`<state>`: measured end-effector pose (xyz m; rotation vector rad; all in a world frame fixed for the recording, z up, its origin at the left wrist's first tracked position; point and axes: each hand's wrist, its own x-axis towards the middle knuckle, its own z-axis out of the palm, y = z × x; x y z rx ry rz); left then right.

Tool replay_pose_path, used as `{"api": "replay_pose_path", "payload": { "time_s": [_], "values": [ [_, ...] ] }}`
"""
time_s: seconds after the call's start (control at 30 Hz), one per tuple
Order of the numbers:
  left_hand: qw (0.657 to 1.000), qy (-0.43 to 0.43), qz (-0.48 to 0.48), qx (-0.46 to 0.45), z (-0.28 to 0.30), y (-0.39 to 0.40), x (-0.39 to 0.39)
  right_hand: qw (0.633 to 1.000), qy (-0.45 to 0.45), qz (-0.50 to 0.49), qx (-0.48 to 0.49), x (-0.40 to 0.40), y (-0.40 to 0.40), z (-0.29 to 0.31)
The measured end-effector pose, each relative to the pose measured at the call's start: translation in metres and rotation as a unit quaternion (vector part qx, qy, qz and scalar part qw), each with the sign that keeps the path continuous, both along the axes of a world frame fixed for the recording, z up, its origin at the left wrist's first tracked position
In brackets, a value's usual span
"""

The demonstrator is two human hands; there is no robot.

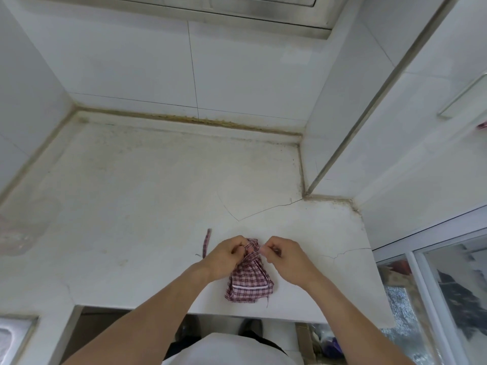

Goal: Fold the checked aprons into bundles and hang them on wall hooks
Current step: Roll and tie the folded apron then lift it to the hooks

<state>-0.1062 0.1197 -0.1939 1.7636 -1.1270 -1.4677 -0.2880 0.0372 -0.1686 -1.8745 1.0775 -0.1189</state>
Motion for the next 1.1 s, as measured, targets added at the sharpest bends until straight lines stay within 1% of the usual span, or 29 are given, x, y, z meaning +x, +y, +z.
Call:
{"api": "replay_pose_path", "payload": {
  "time_s": [0.03,0.1,0.17,0.2,0.23,0.3,0.37,0.4,0.47,0.53,0.57,0.7,0.8,0.9,1.03,1.1],
  "values": [
    [1.0,-0.012,-0.004,-0.007,0.0,-0.002,-0.001,0.999,-0.001,0.037,0.004,0.002,-0.001,0.006],
    [1.0,-0.008,-0.03,-0.005,-0.001,-0.004,-0.001,0.994,0.002,0.11,0.005,0.007,-0.003,0.014],
    [0.998,-0.003,-0.068,0.019,0.002,-0.006,-0.002,0.986,0.016,0.164,-0.015,0.014,-0.009,0.018],
    [0.996,0.003,-0.08,0.038,0.003,-0.009,-0.003,0.985,0.022,0.171,-0.026,0.017,-0.013,0.018],
    [0.995,0.014,-0.084,0.057,0.006,-0.011,-0.004,0.986,0.02,0.165,-0.035,0.021,-0.017,0.017],
    [0.992,0.04,-0.074,0.09,0.012,-0.015,-0.007,0.992,-0.006,0.116,-0.047,0.026,-0.022,0.012],
    [0.989,0.062,-0.055,0.119,0.015,-0.016,-0.006,0.997,-0.039,0.064,-0.035,0.025,-0.025,0.005],
    [0.988,0.071,-0.044,0.129,0.014,-0.016,-0.005,0.997,-0.049,0.053,-0.02,0.022,-0.024,0.001],
    [0.986,0.093,-0.029,0.137,0.015,-0.017,-0.002,0.996,-0.057,0.068,0.019,0.015,-0.021,-0.006],
    [0.984,0.107,-0.023,0.14,0.017,-0.018,-0.002,0.995,-0.041,0.087,0.026,0.009,-0.017,-0.012],
    [0.984,0.11,-0.02,0.141,0.017,-0.018,-0.002,0.995,-0.042,0.081,0.025,0.007,-0.015,-0.015],
    [0.983,0.11,-0.014,0.145,0.013,-0.018,0.001,0.996,-0.072,0.041,0.016,0.008,-0.009,-0.021],
    [0.988,0.094,-0.013,0.126,0.01,-0.02,0.002,0.996,-0.092,0.018,0.005,0.011,-0.006,-0.019],
    [0.99,0.086,-0.014,0.11,0.01,-0.021,0.002,0.996,-0.087,0.027,-0.005,0.017,-0.002,-0.017],
    [0.989,0.078,-0.024,0.123,0.01,-0.026,0.004,0.995,-0.095,0.004,-0.041,0.019,-0.002,-0.018],
    [0.989,0.069,-0.022,0.128,0.009,-0.026,0.005,0.995,-0.088,0.007,-0.042,0.018,-0.004,-0.02]
  ]
}}
